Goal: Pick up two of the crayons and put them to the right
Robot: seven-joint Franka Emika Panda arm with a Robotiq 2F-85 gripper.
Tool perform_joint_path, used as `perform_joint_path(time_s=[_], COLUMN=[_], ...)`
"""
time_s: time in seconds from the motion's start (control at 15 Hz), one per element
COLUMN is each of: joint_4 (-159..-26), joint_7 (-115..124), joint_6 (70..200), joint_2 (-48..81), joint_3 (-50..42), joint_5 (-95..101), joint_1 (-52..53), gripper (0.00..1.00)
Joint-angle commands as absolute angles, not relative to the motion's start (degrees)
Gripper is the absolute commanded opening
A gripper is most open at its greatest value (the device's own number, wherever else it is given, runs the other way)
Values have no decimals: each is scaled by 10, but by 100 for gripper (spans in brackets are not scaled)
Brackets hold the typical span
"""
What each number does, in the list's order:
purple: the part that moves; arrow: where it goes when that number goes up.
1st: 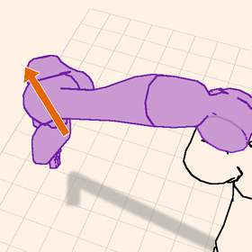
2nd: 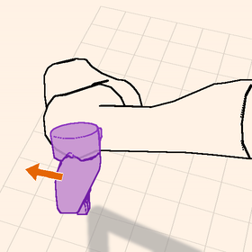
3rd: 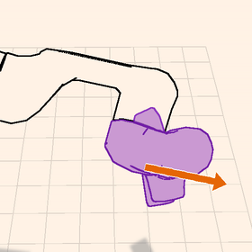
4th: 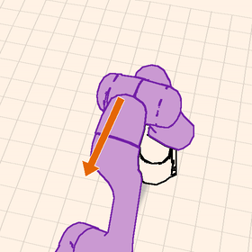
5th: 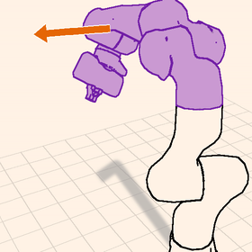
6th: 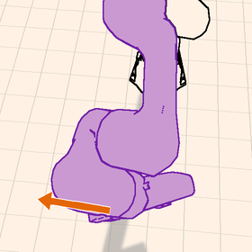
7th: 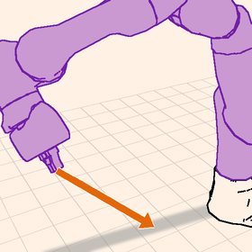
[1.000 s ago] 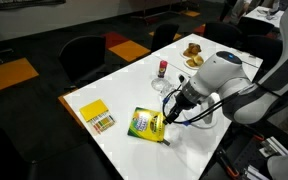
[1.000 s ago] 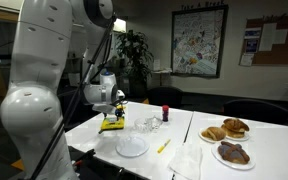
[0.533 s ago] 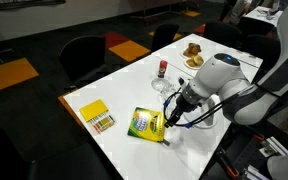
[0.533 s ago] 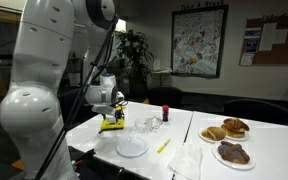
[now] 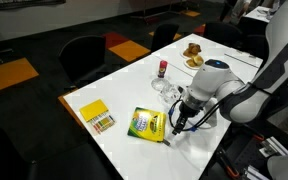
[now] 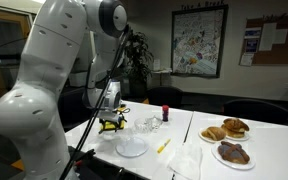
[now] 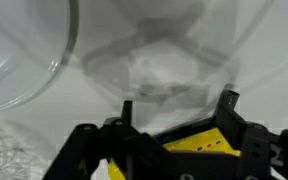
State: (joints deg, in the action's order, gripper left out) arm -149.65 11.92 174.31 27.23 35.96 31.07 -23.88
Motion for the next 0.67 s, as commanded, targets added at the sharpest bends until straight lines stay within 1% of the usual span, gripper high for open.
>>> perform_joint_path(time_s=[0.0,0.07,0.13,0.4,0.53,0.6], joint_4=[-1462,-1467,-1463,-1447,-1442,-1440], joint_7=[91,12,-1,-81,-101,-103], joint_6=[1683,1695,1692,1702,1708,1712], joint_2=[281,259,260,281,291,291], joint_3=[363,324,313,269,257,254], joint_5=[315,209,194,124,109,103], joint_1=[-242,-178,-163,-86,-59,-45], gripper=[54,46,40,10,0,0])
